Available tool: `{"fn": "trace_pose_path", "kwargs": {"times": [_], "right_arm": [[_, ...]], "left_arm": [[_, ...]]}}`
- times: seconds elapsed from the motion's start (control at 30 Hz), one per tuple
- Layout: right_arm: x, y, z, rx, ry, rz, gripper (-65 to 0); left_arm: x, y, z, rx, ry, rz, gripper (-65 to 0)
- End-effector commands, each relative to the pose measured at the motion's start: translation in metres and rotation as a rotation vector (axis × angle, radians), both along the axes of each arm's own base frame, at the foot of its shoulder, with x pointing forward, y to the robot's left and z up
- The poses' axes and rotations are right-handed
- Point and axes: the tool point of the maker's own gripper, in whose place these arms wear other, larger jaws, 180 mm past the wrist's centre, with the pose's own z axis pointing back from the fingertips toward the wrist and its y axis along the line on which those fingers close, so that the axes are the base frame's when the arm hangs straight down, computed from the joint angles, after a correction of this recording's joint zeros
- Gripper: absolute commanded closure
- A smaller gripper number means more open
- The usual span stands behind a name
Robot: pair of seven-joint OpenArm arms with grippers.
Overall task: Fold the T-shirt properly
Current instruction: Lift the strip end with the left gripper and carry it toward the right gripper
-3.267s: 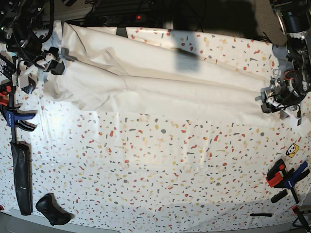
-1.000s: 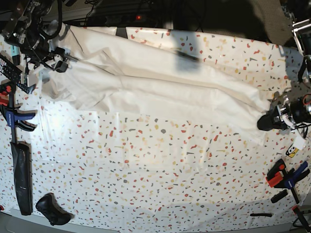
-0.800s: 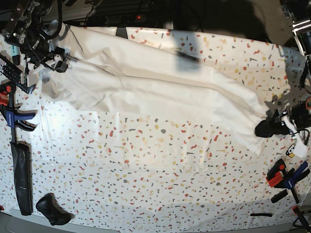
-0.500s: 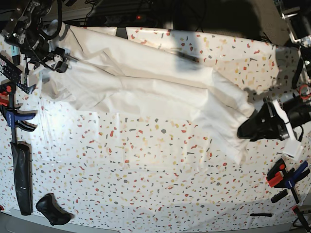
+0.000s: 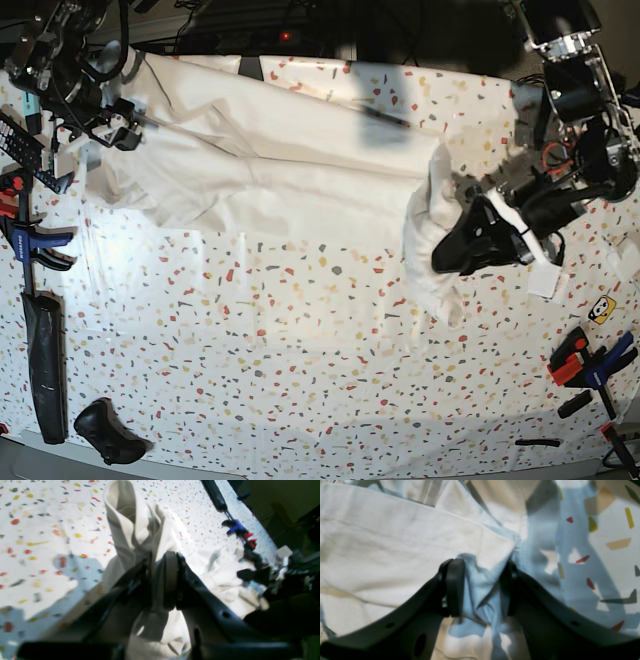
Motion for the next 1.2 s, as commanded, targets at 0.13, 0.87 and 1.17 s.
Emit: {"fn": "trace_pose_path", "kwargs": {"times": [0.13,0.87,1.17], "right_arm": [[0.002,-0.002,0.004,-0.007,-0.006,0.001,-24.0],[0.002,-0.002,0.004,-0.007,-0.006,0.002,-24.0],[0.002,-0.002,0.004,-0.007,-0.006,0.003,-24.0]], "left_arm": [[-0.007,-0.015,0.004,-0.086,-0.006,0.014,0.0],[-0.023,-0.130,-0.027,0.116,-0.002,-0.131,0.0],[-0.026,-0.133,-0.040,0.189,0.038,-0.133,0.0]]}}
